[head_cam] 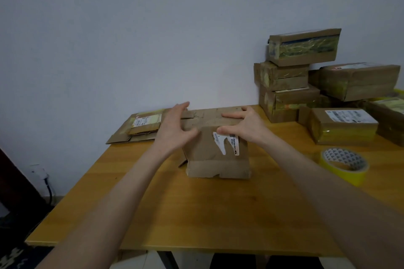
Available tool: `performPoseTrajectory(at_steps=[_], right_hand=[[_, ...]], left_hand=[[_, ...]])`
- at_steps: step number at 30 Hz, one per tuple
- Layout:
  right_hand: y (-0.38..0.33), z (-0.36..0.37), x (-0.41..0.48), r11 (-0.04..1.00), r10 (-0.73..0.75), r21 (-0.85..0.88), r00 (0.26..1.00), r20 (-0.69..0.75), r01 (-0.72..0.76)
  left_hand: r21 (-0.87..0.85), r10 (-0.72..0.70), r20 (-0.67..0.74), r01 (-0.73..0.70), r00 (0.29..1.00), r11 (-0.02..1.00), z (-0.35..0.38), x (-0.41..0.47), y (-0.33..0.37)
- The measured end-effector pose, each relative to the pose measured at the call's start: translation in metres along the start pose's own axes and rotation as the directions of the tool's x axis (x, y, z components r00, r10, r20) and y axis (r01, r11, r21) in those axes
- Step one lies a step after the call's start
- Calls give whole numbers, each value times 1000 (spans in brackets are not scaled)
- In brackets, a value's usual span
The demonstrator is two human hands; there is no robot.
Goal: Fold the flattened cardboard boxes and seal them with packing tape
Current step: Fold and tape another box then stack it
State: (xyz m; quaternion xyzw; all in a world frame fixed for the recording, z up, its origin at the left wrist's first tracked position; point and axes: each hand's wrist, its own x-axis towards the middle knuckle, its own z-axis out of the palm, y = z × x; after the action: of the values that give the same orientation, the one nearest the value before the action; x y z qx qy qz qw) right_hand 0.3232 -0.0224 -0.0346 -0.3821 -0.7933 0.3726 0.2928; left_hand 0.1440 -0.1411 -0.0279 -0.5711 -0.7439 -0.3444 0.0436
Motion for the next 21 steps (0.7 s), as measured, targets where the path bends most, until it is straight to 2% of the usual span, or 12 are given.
performPoseTrajectory(at_steps=[2,3,5,7,11,14,17,21], right_hand=[[1,1,3,1000,-5,-27,1000,6,5],[1,1,4,999,-7,-33,1000,7,7],[4,1,6,999,-12,-30,1000,9,13],[6,2,12,999,-7,-46,1000,20,8],[1,15,19,997,-9,-80,998,65,15],[3,13,23,1000,-13,-22,997,72,15],[8,4,26,997,-18,79,997,80,12],[7,9,22,991,-21,131,996,87,9]], left_hand=[[303,61,261,-142,964,942,5,20,8],[390,63,348,-205,935,897,9,30,9],[433,48,453,-267,890,861,18,43,7],[420,46,486,-280,873,863,26,47,1],[396,29,473,-242,881,886,27,41,-16],[364,1,486,-203,874,909,23,46,-13],[385,25,523,-263,852,885,17,58,4],[356,50,540,-283,840,891,10,62,6]])
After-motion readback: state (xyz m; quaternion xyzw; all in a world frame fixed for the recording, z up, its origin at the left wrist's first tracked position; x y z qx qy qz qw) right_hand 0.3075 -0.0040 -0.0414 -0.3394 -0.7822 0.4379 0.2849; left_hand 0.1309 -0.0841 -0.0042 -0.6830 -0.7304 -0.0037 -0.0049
